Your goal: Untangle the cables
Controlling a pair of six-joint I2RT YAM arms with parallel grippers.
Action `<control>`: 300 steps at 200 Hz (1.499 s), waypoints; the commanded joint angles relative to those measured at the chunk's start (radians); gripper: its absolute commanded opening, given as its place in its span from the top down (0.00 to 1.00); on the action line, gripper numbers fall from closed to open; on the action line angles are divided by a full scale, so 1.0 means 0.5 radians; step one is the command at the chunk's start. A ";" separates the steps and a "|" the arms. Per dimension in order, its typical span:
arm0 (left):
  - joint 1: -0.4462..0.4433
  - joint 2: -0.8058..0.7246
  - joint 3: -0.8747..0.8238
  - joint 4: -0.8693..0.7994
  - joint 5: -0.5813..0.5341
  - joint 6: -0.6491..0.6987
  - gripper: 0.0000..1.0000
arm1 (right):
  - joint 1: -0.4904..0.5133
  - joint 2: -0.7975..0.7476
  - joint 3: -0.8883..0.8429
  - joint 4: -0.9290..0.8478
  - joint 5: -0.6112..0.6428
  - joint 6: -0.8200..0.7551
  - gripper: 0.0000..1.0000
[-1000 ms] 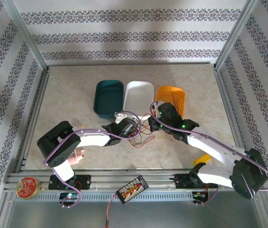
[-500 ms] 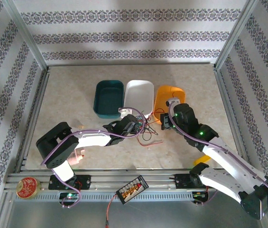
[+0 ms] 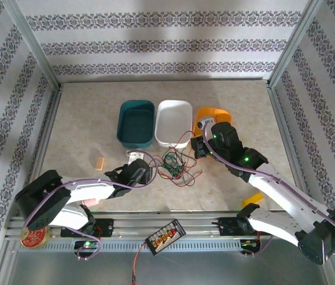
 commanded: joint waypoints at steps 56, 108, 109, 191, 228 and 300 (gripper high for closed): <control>0.027 -0.171 0.082 0.153 0.397 0.335 0.13 | 0.005 -0.104 0.371 -0.097 0.072 -0.191 1.00; 0.027 0.015 0.270 0.312 0.595 0.443 0.08 | 0.006 -0.118 0.473 -0.117 -0.016 -0.143 1.00; 0.027 0.021 0.273 0.315 0.595 0.444 0.08 | 0.005 -0.119 0.473 -0.118 -0.017 -0.142 1.00; 0.027 0.568 0.517 0.567 0.724 0.434 0.48 | -0.005 -0.103 0.504 -0.103 -0.098 -0.044 1.00; 0.039 0.767 0.566 0.624 0.667 0.378 0.82 | -0.021 -0.146 0.555 -0.106 -0.063 -0.019 1.00; 0.076 0.824 0.522 0.417 0.384 0.232 1.00 | -0.075 -0.276 0.762 -0.088 0.435 -0.214 1.00</control>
